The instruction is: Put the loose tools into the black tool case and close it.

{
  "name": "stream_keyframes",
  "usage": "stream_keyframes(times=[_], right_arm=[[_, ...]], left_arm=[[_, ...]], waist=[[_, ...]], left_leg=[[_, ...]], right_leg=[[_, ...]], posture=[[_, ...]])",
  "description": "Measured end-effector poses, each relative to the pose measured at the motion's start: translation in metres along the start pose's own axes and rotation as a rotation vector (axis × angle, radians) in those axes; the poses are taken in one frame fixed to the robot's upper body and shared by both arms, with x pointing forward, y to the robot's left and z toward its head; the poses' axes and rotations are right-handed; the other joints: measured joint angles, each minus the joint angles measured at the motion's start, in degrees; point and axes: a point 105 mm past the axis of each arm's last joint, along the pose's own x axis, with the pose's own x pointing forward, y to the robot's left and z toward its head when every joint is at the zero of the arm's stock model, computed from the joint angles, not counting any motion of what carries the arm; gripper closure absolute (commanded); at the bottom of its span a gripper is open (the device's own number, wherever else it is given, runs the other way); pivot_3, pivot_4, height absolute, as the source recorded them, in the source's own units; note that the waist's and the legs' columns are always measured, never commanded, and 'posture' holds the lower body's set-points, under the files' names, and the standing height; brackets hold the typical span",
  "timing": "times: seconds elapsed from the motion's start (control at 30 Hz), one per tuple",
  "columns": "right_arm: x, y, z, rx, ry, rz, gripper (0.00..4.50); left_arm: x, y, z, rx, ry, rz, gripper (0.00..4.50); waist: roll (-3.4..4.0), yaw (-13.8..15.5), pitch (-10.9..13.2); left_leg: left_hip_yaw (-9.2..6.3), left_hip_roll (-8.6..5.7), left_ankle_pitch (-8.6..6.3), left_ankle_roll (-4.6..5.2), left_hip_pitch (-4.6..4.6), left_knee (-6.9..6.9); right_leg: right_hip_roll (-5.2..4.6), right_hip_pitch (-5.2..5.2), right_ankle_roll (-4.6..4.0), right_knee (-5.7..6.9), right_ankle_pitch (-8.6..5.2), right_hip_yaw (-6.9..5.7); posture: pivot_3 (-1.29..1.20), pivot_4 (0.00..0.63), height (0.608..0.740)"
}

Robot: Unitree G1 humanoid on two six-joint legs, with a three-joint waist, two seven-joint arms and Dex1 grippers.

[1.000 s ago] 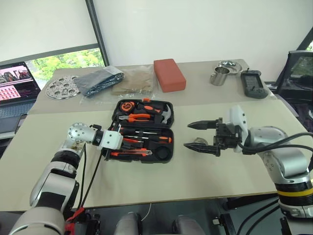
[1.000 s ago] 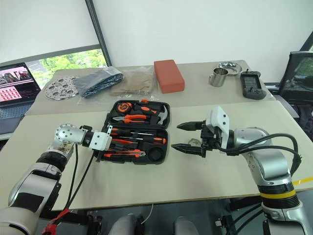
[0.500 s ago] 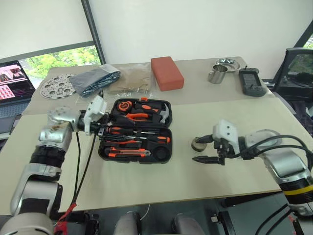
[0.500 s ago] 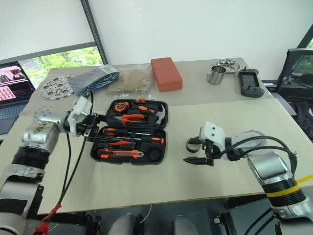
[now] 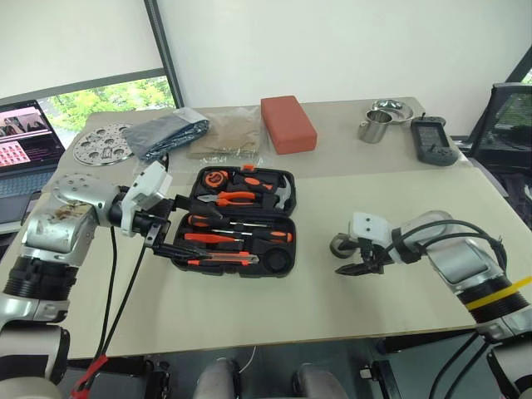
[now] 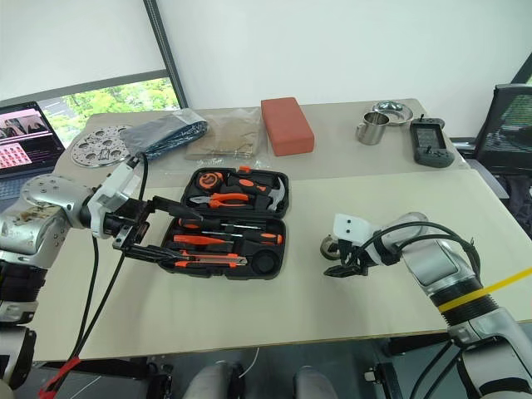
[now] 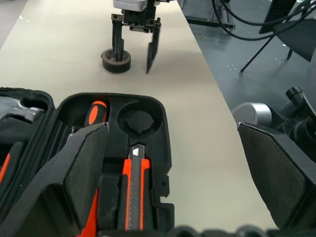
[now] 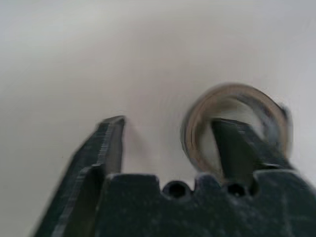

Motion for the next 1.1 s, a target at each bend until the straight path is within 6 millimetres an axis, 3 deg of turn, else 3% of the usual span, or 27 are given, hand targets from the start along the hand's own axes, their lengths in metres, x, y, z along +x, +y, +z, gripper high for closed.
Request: stream_keyframes(times=[0.17,0.43,0.5,0.6,0.7,0.83,0.93,1.1], right_arm=[[0.002,-0.002,0.002,-0.011,-0.007,-0.002,4.47],[0.003,-0.002,0.005,-0.042,-0.001,0.000,4.47],[0.002,-0.003,0.016,-0.076,-0.019,0.003,4.47],[0.000,-0.005,0.055,-0.183,-0.097,0.002,4.47],[0.001,0.005,0.101,-0.302,-0.205,0.044,4.47],[0.019,0.030,0.128,-0.381,-0.245,0.163,4.47],[0.036,0.045,0.133,-0.413,-0.232,0.241,4.47],[0.051,0.038,0.118,-0.400,-0.167,0.249,4.47]], left_arm=[[-0.006,-0.004,0.001,-0.004,0.004,0.038,0.00],[-0.012,-0.019,-0.002,-0.055,-0.002,0.095,0.00],[-0.015,-0.025,-0.001,-0.063,0.008,0.101,0.00],[-0.020,-0.030,0.004,-0.065,0.004,0.119,0.00],[-0.026,-0.035,0.008,-0.066,0.009,0.135,0.00],[-0.027,-0.040,0.005,-0.087,0.019,0.136,0.00],[-0.025,-0.042,0.005,-0.085,0.025,0.136,0.00],[-0.022,-0.045,0.006,-0.077,0.032,0.137,0.00]], waist=[[0.00,-0.11,0.01],[-0.03,-0.08,0.07],[-0.02,-0.21,0.21],[-0.03,-0.53,0.30],[-0.05,-0.34,0.31],[-0.10,-0.05,0.34],[-0.13,0.24,0.36],[-0.14,0.10,0.36]], left_leg=[[0.00,0.00,0.00,0.01,0.01,-0.04],[0.02,0.01,-0.01,0.00,0.04,-0.06],[0.03,0.01,-0.01,0.00,0.07,-0.13],[0.03,0.03,0.00,-0.01,0.21,-0.28],[0.03,0.04,0.00,-0.02,0.23,-0.35],[0.07,0.01,0.00,-0.03,0.22,-0.34],[0.09,-0.02,0.00,-0.03,0.20,-0.31],[0.11,-0.02,0.00,-0.03,0.21,-0.32]], right_leg=[[0.01,-0.01,0.00,-0.01,0.00,0.03],[-0.02,-0.01,0.00,0.00,0.00,0.05],[-0.02,-0.03,-0.01,0.01,0.00,0.07],[0.03,-0.02,-0.01,0.02,0.00,0.13],[0.04,-0.02,-0.02,0.03,-0.01,0.10],[-0.05,-0.02,-0.03,0.01,-0.01,0.07],[-0.11,-0.02,-0.03,0.02,-0.01,0.00],[-0.11,-0.03,-0.05,0.02,-0.01,0.01]], posture=[[0.00,0.150,0.740],[0.00,0.150,0.740],[0.00,0.150,0.740],[0.00,0.150,0.740],[0.00,0.150,0.740],[0.00,0.150,0.740],[0.00,0.150,0.740],[0.00,0.150,0.740]])
